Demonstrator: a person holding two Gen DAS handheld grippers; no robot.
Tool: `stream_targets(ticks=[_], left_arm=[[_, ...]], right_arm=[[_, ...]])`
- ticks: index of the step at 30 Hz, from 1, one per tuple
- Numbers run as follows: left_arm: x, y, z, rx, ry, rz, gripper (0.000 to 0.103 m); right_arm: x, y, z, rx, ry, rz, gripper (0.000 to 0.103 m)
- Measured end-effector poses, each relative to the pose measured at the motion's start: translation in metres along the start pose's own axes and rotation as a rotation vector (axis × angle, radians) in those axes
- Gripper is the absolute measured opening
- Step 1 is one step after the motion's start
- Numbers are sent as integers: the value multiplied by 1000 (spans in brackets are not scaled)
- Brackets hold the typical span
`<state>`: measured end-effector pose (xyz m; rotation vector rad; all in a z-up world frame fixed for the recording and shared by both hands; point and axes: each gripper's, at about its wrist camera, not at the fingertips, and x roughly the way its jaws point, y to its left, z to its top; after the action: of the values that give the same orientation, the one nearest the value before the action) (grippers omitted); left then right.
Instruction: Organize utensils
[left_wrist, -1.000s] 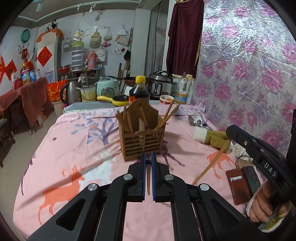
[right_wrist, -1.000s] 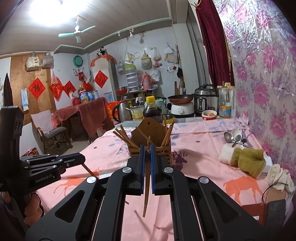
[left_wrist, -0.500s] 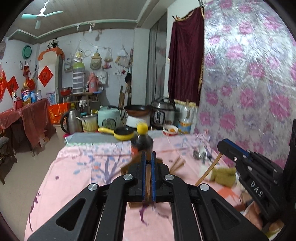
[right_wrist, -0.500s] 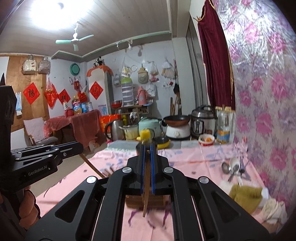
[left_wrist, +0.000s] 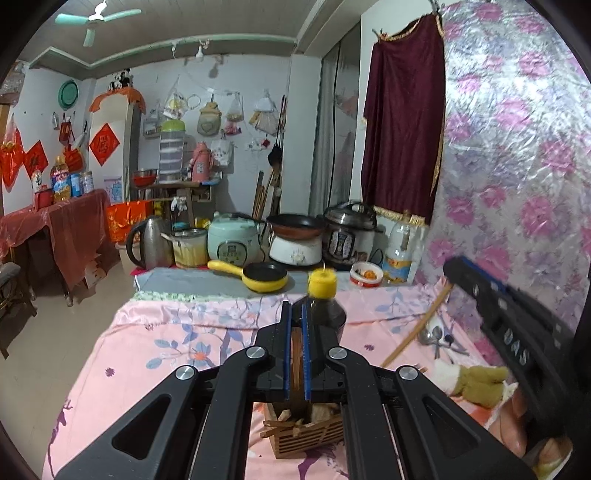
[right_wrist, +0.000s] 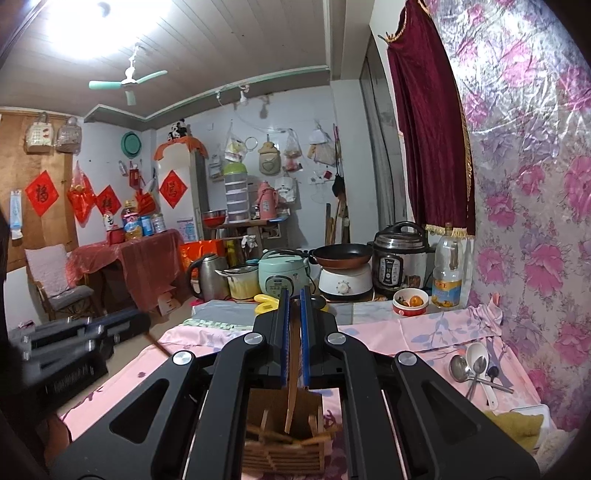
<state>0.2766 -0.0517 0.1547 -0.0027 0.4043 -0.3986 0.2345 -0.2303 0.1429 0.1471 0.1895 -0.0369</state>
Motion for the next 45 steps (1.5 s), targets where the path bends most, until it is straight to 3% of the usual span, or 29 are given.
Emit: stream_targets(ticks=[3,4,6,9,10,18,21,28,34,40,45], left_arm=[[17,7,-12,-10,46,1,9],[21,9,-16,-13,56,4,24],[21,14,-21,-32,60,11,43],[9,19,-19,-41,41,12,45],[5,21,-18,-46,35,15,49],[-56,31,-23,-104,-37,107,83],[-89,33,-32,-115,-65,170,91],[-180,15,-57,-77,-152,276,97],[-242,-21,-102,-16,-180,332,97],[-246,-27,-139,-63,-86,280,97],[-236,-32,-156,-21,-63,312,97]], right_arm=[[21,3,-16,-16,44,-8,7],[27,4,-20,-26,66,-3,8],[33,1,-30,-30,101,-29,15],[20,-5,-31,-17,90,-31,20],[13,-6,-28,-10,78,-31,23],[-61,-8,-13,19,-43,-40,84],[-105,-3,-12,26,-118,-53,94],[-211,11,-18,17,-225,-52,96],[-271,10,-47,69,-178,-81,96],[-270,0,-90,106,-58,-201,96],[-245,-8,-105,127,38,-205,96]])
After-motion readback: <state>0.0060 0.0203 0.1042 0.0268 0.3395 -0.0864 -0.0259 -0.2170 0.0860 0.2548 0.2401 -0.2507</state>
